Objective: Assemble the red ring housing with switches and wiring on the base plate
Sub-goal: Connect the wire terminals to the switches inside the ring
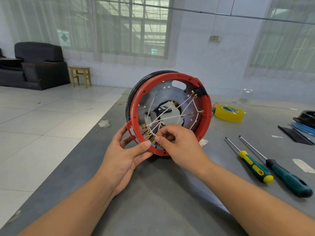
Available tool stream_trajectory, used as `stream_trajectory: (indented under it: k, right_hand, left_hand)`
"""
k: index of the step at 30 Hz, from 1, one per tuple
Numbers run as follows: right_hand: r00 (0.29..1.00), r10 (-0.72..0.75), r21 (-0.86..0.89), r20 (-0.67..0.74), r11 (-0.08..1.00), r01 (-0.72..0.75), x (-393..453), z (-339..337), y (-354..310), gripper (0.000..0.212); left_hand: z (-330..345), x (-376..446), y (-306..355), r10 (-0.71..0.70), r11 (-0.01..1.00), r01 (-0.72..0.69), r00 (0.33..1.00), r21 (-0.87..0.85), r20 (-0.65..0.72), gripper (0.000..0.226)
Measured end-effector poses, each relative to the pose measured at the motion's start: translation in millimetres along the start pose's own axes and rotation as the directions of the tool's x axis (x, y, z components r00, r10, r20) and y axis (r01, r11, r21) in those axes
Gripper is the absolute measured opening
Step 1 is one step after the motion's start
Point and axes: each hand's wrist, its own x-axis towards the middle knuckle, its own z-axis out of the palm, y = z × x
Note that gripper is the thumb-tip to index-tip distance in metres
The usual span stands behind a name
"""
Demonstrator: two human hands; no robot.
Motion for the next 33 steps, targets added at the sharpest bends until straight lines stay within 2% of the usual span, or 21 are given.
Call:
stream_trajectory:
  k: [8, 13, 17, 29, 33]
  right_hand:
    - [0.987, -0.122, -0.008, -0.100, 0.993, 0.122, -6, 6, -7, 0.001]
    - [0.991, -0.126, -0.029, -0.055, 0.992, 0.125, -4, 3, -5, 0.002]
    - [0.989, -0.145, -0.051, -0.034, 0.988, 0.143, -3, 2, -3, 0.003]
    - [0.974, -0.221, -0.167, 0.053, 0.959, 0.227, -3, 1, 3, 0.006]
    - [0.969, -0.231, -0.185, 0.085, 0.952, 0.243, -1, -2, 1, 0.008]
  left_hand:
    - [3, -3, 1, -0.003, 0.997, 0.000, 0.999, 0.080, 0.038, 0.102]
    - [3, -2, 3, -0.004, 0.986, 0.000, 1.000, 0.164, 0.021, 0.105]
    - [-4, 1, 12, -0.027, 0.987, 0.017, 0.998, 0.159, 0.058, 0.078]
    - [-12, 5, 10, -0.073, 0.991, 0.070, 0.997, 0.114, 0.025, 0.095]
    - [-14, 6, 8, -0.055, 0.991, 0.052, 0.998, 0.121, 0.022, 0.092]
